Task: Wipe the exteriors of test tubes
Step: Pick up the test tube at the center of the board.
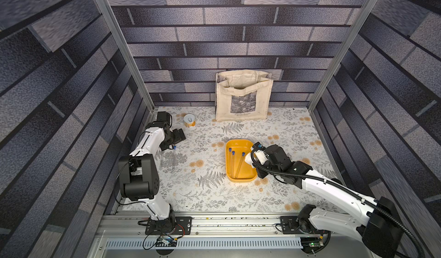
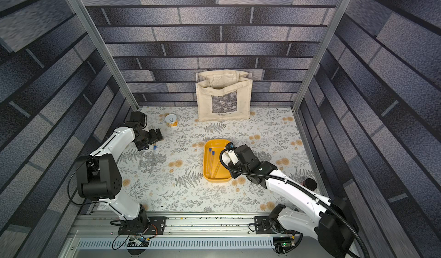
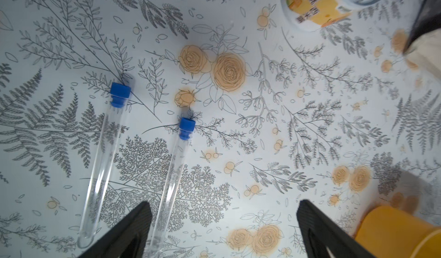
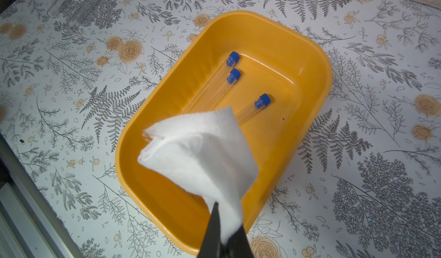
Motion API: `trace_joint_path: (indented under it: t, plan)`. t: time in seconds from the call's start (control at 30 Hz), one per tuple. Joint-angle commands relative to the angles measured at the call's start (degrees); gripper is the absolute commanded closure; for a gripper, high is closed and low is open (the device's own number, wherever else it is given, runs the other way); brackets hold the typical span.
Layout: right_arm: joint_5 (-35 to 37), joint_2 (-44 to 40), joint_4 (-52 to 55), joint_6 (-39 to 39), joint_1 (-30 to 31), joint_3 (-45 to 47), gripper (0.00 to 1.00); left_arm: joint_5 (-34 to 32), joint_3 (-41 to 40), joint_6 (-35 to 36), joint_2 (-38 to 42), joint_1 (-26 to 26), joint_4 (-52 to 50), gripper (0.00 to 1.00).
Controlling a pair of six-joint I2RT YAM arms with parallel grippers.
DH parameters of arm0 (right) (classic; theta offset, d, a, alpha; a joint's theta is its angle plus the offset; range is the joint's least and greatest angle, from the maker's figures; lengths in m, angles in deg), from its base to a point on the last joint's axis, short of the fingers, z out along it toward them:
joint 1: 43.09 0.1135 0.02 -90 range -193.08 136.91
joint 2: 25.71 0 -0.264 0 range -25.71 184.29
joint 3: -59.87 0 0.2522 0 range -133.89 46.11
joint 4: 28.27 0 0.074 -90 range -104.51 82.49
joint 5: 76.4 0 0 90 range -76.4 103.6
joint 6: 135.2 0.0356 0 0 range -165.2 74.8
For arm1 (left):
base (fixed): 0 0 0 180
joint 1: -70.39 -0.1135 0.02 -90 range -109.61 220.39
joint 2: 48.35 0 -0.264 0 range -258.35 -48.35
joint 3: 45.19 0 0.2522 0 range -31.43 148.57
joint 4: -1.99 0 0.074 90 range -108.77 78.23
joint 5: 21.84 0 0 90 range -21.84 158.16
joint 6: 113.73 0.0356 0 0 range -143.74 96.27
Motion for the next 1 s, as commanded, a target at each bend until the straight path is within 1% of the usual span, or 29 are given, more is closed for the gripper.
trace_joint_path:
  t: [0.0,0.03,0.07,0.37,0.73,0.97]
  plan:
    - [-0.7,-1.3,-1.2,-0.8,-0.3,-0.1,1.0,-3.5,3.3,2.9,-3.0,-0.4,-3.7,0.22]
    - [-0.7,-1.7,-1.3,-0.9,-0.4,0.2,1.0,-4.0,3.7,3.0,-4.1,-0.4,-3.7,0.32]
    - [-0.6,-2.1,-1.4,-1.0,-0.5,0.5,1.0,-4.1,4.1,3.2,-5.1,-0.5,-3.7,0.36]
    - [-0.4,-3.6,-1.6,-1.1,-0.5,1.6,1.0,-5.5,7.5,3.6,-11.5,-2.1,-3.8,0.44]
    - [0.0,-6.0,-0.8,-0.4,-0.5,2.7,1.0,-4.2,9.8,3.9,-16.5,-2.8,-2.9,0.53]
    - [0.9,-7.8,0.1,-0.4,-0.5,3.4,1.0,-3.9,11.2,3.9,-19.9,-2.8,-2.6,0.58]
